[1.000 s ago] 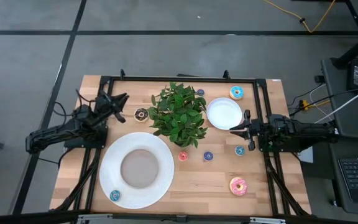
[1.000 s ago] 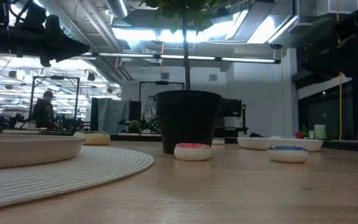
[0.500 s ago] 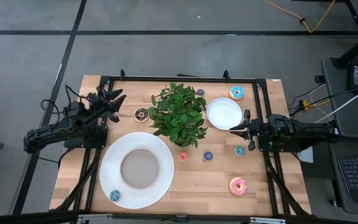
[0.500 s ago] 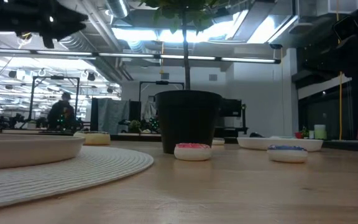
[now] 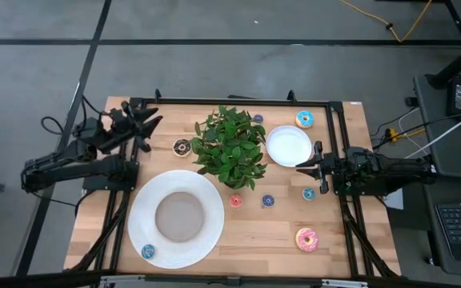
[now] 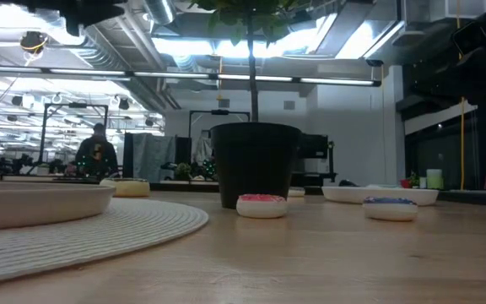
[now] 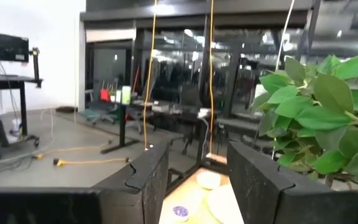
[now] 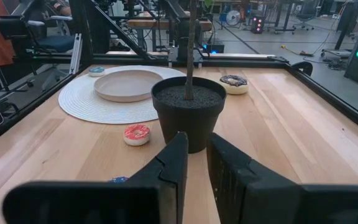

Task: Pick & Place donuts
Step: Put the small light blue donut on the white plate

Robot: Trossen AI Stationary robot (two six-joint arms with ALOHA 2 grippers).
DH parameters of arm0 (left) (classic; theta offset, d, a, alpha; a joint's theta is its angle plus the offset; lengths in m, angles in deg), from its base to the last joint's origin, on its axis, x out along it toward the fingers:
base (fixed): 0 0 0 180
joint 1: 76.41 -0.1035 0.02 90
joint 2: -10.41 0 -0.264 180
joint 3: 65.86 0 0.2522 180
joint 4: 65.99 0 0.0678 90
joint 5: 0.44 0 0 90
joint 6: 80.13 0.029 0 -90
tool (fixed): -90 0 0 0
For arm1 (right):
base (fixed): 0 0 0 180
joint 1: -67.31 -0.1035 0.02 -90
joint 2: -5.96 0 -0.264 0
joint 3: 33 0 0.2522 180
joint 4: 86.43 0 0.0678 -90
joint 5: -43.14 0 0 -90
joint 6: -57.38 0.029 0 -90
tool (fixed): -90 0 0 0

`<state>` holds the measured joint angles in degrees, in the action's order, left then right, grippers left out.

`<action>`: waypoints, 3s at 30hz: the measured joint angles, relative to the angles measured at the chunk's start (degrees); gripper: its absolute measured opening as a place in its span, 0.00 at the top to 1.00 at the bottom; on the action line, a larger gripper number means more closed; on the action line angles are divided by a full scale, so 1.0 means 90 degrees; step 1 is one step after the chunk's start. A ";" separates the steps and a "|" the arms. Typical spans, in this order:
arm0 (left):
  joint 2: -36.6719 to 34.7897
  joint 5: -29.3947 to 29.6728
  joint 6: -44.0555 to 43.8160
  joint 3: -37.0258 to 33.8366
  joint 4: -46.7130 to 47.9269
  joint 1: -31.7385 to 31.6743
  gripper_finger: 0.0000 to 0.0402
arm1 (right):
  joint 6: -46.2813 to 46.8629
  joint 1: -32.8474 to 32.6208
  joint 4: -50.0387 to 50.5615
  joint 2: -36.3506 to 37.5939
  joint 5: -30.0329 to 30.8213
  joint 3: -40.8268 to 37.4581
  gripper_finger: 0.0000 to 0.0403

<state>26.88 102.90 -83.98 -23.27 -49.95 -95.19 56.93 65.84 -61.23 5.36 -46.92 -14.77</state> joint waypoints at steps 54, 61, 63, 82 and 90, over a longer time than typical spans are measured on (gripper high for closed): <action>0.2291 -0.0656 -0.4867 0.1787 0.3321 0.3750 0.61 | -0.0001 0.0001 0.0000 0.0000 -0.0002 0.0000 0.84; 0.2915 -0.0596 -0.5108 0.2523 0.4219 0.4287 0.61 | -0.0001 0.0001 0.0000 0.0000 -0.0002 0.0001 0.84; 0.3142 -0.0595 -0.5132 0.2847 0.4573 0.4351 0.61 | -0.0001 0.0001 0.0000 -0.0001 -0.0001 0.0000 0.84; 0.5040 -0.1059 -0.6484 0.4638 0.7573 0.5437 0.61 | -0.0001 0.0002 0.0000 0.0000 -0.0002 0.0000 0.84; 0.5574 -0.0959 -0.7088 0.4638 0.8130 0.6040 0.61 | 0.0000 0.0000 0.0000 0.0000 -0.0001 0.0000 0.84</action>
<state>77.05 94.27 -147.77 18.47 23.22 -40.83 56.93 65.84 -61.23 5.36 -46.93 -14.77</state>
